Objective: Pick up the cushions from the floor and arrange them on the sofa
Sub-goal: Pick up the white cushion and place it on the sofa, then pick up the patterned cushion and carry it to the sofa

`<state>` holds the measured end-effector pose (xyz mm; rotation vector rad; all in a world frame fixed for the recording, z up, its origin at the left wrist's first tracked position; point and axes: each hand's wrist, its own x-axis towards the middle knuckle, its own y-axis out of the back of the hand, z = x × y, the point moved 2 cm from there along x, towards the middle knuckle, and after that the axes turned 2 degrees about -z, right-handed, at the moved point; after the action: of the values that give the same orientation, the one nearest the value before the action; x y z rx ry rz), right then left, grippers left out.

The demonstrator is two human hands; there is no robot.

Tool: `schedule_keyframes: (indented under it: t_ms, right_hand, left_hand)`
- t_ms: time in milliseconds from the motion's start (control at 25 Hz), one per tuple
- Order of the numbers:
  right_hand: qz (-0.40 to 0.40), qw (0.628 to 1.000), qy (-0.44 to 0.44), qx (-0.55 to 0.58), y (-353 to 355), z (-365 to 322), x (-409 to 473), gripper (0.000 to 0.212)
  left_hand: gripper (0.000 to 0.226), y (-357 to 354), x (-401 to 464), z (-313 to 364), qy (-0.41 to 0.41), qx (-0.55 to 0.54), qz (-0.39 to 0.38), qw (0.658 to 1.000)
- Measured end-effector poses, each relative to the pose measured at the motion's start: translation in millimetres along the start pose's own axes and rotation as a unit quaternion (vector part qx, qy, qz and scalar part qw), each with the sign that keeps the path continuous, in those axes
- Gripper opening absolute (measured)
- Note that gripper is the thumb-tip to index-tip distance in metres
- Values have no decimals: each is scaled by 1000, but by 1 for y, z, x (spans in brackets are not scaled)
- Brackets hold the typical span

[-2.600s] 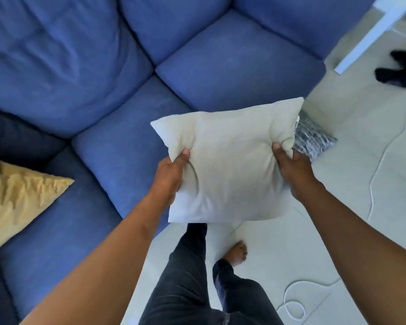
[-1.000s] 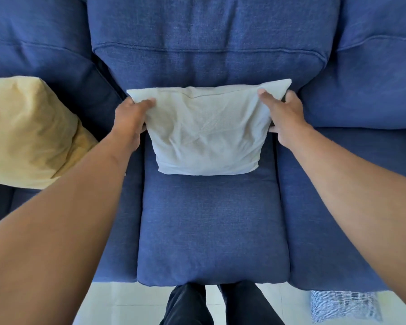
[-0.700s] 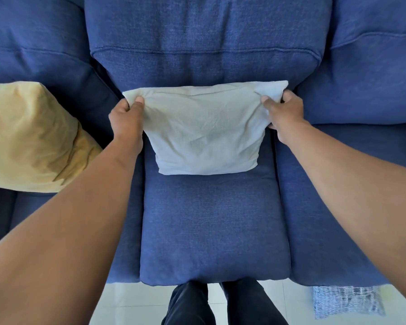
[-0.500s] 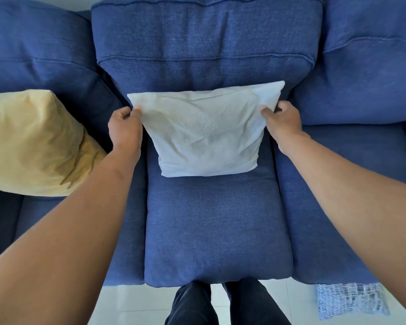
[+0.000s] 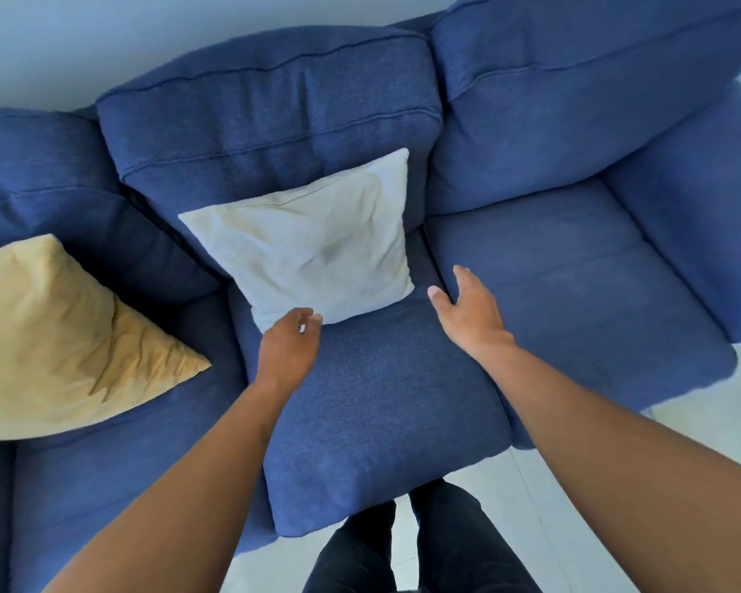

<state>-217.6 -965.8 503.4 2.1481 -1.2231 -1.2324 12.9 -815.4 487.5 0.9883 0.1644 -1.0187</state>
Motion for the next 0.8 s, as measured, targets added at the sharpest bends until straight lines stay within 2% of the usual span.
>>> schedule_keyframes:
  t_ms: [160,320,600,800]
  right_hand:
    - [34,996,-14,-79,14,67,-45,73]
    - [67,992,-59,-89,45,143,-83,76]
    - [84,988,-120,-56,97,290,-156,80]
    - [94,978,-187,-12,141,401,-224,80]
  left_hand:
    - [57,-48,-32,35,-117,94,-62,987]
    - [65,-116,-70,79,-225,205,-117,945]
    - [69,-267,-159,151,-304,291,-182,889]
    - [72,-374,-234,190,-344,352,-245,836]
